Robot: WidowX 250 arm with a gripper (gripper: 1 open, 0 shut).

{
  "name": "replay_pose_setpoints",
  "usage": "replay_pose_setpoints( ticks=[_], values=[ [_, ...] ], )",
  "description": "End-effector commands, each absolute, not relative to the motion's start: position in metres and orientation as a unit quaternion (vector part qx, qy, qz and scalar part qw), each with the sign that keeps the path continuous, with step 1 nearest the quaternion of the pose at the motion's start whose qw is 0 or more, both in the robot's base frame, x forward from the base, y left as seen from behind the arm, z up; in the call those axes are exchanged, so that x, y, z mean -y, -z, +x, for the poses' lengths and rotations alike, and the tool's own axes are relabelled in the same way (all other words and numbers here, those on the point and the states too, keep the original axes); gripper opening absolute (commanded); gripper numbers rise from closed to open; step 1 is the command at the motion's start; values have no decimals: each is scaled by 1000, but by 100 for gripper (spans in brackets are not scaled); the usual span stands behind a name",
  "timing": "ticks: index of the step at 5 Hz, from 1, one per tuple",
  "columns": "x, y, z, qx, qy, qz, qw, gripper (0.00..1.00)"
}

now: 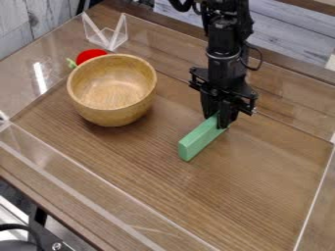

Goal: Remove the green block from the brown bowl and put it on the table

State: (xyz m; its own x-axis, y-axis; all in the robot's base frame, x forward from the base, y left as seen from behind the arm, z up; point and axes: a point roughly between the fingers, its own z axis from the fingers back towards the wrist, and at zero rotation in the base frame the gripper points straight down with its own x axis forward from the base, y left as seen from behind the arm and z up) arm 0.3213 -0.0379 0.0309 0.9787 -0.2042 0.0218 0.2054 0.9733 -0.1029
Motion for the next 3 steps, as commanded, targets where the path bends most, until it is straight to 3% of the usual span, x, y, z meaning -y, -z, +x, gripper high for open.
replay_pose_setpoints(
  ticks=[1, 3],
  values=[
    [50, -25, 321, 16, 117, -54, 992, 0],
    [58, -14, 321, 12, 128, -57, 990, 0]
  ],
)
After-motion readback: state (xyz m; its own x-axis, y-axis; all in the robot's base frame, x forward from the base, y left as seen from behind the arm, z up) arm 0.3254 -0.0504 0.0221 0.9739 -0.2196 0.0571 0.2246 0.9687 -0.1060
